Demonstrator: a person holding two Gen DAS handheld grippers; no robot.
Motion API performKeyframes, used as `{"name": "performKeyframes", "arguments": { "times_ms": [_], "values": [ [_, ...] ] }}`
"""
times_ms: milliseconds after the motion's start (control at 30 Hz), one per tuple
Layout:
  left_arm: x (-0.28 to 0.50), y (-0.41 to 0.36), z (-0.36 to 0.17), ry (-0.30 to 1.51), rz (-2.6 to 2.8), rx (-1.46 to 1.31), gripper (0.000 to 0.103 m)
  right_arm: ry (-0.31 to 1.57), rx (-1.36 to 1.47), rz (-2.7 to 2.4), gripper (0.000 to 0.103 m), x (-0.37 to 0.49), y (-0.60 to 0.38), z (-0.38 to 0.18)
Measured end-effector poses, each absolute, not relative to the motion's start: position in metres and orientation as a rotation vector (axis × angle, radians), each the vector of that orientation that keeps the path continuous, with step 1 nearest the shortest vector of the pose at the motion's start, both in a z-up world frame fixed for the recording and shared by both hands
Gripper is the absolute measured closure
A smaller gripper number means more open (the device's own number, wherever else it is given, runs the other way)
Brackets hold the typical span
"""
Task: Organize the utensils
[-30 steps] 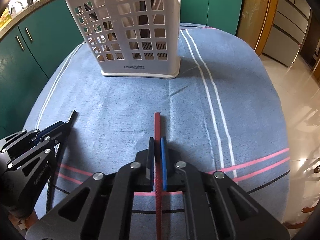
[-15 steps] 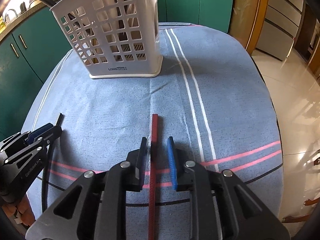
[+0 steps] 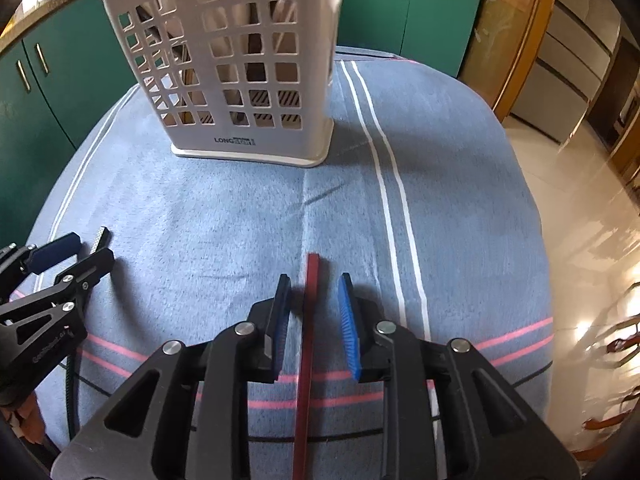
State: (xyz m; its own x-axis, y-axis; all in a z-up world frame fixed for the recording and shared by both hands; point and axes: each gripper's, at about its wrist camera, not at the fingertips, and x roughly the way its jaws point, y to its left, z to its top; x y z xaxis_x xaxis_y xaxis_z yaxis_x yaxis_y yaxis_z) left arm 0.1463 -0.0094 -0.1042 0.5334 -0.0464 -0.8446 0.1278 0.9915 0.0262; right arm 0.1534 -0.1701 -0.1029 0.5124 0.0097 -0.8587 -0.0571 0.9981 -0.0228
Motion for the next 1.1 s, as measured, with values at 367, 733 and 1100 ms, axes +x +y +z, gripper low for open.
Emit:
{"name": "performKeyframes", "arguments": {
  "times_ms": [367,733,1100],
  "values": [
    [0.159,-0.003,-0.106,1.038,-0.176,0.113,0.058,1.053,-0.053,0.061,0.075,0.172,-0.166,-0.102],
    [0.167,0.001,-0.106,1.079,-0.214,0.096,0.058,1.082,-0.033,0.062,0.055,0.184,-0.185,-0.105],
    [0.189,-0.005,-0.108,1.122,-0.208,0.131,0.071,1.088,-0.025,0.092,0.077,0.187,-0.181,-0.102]
  ]
}}
